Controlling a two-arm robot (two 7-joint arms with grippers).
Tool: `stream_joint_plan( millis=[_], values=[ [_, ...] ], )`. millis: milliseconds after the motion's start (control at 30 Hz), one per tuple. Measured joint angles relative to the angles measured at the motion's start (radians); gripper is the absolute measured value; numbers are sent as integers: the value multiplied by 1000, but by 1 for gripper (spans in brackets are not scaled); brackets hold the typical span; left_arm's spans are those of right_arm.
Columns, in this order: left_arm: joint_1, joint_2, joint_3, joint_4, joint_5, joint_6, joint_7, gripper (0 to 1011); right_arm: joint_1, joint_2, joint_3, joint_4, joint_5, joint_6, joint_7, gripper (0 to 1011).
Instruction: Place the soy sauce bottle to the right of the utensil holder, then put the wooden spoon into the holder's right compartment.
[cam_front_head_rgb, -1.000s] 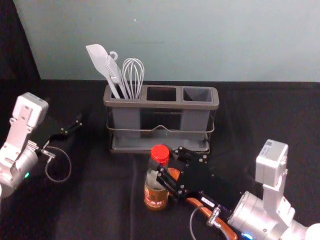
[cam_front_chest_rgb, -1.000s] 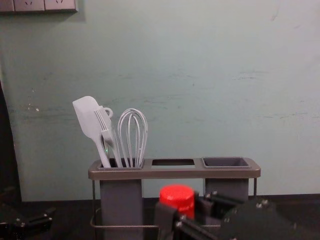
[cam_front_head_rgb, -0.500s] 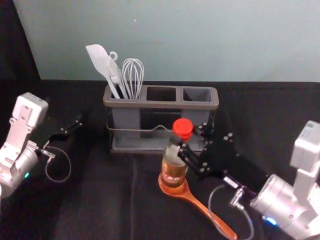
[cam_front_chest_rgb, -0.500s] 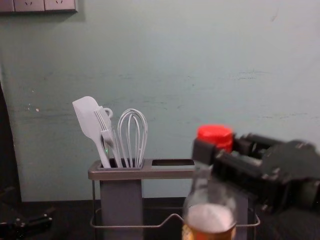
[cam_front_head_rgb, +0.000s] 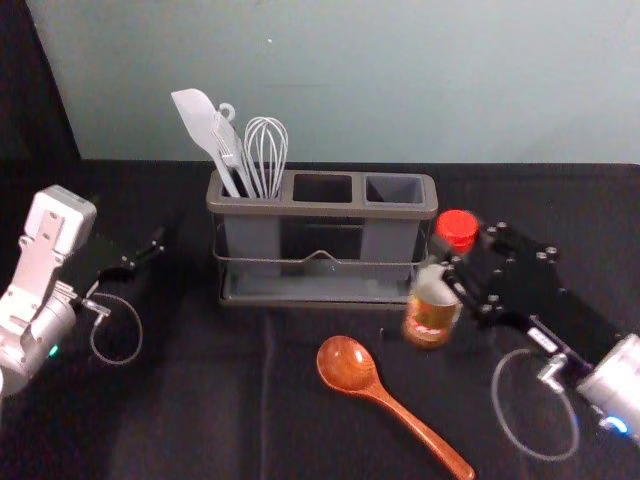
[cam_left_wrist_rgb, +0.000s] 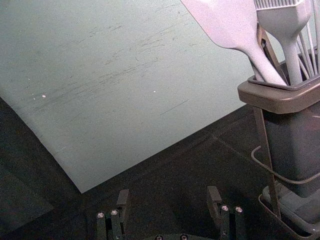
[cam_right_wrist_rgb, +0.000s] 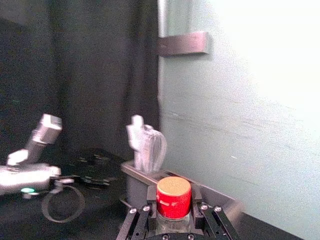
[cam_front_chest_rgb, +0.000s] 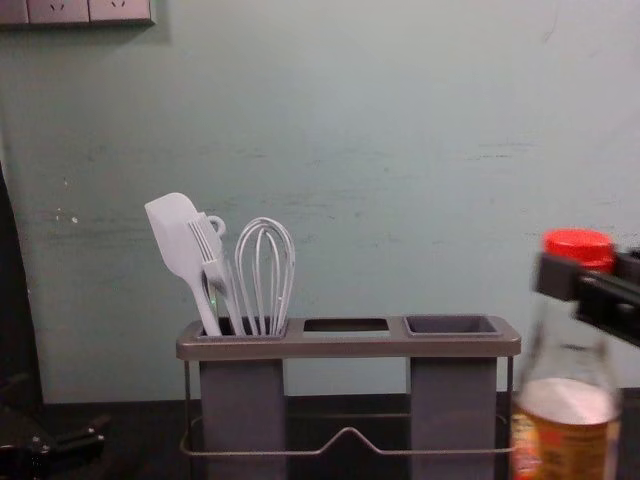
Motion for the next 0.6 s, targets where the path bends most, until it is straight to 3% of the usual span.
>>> stream_joint_plan(
  millis=[167,300,500,600],
  values=[
    [0,0,0,0,0,0,0,1000,-21,-2,63,24,-8,6,-36,385],
    [0,0,0,0,0,0,0,1000,-6,-11,93,68,-8,16,-48,385],
    [0,0,0,0,0,0,0,1000,56,-32,98,145,-25,36,-53,385],
    [0,0,0,0,0,0,0,1000,122,-53,84,216,-31,45,-48,385]
  ],
)
